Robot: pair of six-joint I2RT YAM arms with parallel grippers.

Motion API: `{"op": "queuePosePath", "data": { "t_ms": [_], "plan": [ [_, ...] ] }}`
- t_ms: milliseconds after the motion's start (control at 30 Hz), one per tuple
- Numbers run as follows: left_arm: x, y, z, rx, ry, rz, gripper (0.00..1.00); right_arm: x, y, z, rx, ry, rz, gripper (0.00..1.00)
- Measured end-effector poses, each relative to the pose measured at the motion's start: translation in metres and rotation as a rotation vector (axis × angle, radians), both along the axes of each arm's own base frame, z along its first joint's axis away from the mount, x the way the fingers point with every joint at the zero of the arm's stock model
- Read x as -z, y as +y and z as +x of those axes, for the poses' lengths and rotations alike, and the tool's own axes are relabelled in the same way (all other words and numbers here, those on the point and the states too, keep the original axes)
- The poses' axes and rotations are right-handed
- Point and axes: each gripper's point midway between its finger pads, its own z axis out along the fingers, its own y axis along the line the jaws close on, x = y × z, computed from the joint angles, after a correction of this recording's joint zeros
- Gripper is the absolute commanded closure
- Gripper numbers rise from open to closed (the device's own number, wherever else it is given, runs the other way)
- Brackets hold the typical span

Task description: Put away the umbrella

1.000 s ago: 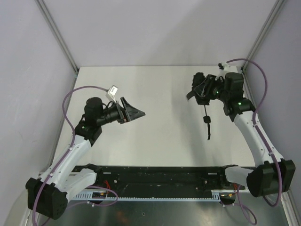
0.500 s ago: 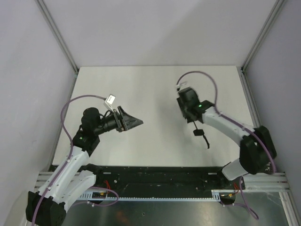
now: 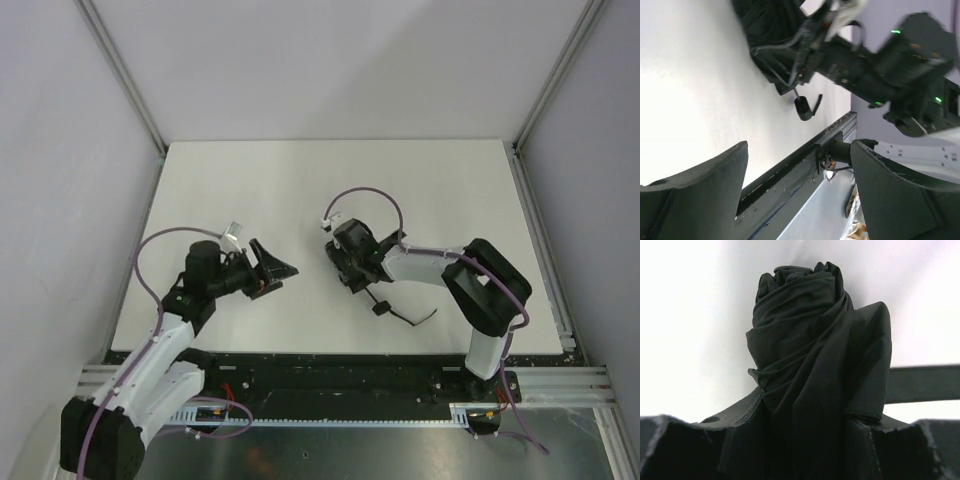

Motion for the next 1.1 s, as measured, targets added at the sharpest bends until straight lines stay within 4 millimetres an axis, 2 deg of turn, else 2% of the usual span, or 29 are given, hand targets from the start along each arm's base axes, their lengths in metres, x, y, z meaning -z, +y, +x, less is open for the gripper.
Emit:
{"op": "queuePosePath", "data": {
  "t_ms": [167,233,367,467,633,800,1100],
  "plan": [
    [0.054,0.008,0.001,-0.092,0.253,0.048,0.07,0.000,0.059,-0.005,-0.131,0.054,0.242,1.00],
    [0.070,0.010,0.001,-0.122,0.335,0.065,0.03,-0.001,0.079,-0.009,-0.186,0.074,0.318,1.00],
    [0.091,0.015,0.004,-0.182,0.451,0.090,0.01,-0.003,0.112,-0.016,-0.287,0.113,0.455,1.00],
    [0.096,0.017,0.014,-0.226,0.502,0.097,0.01,-0.004,0.129,-0.023,-0.354,0.146,0.542,1.00],
    [0.097,0.021,0.036,-0.290,0.542,0.091,0.01,-0.005,0.139,-0.032,-0.408,0.194,0.614,1.00],
    [0.099,0.028,0.056,-0.352,0.561,0.095,0.01,-0.006,0.140,-0.035,-0.423,0.221,0.641,1.00],
    [0.108,0.025,0.088,-0.375,0.577,0.133,0.00,-0.006,0.139,-0.035,-0.431,0.235,0.655,1.00]
  ]
}}
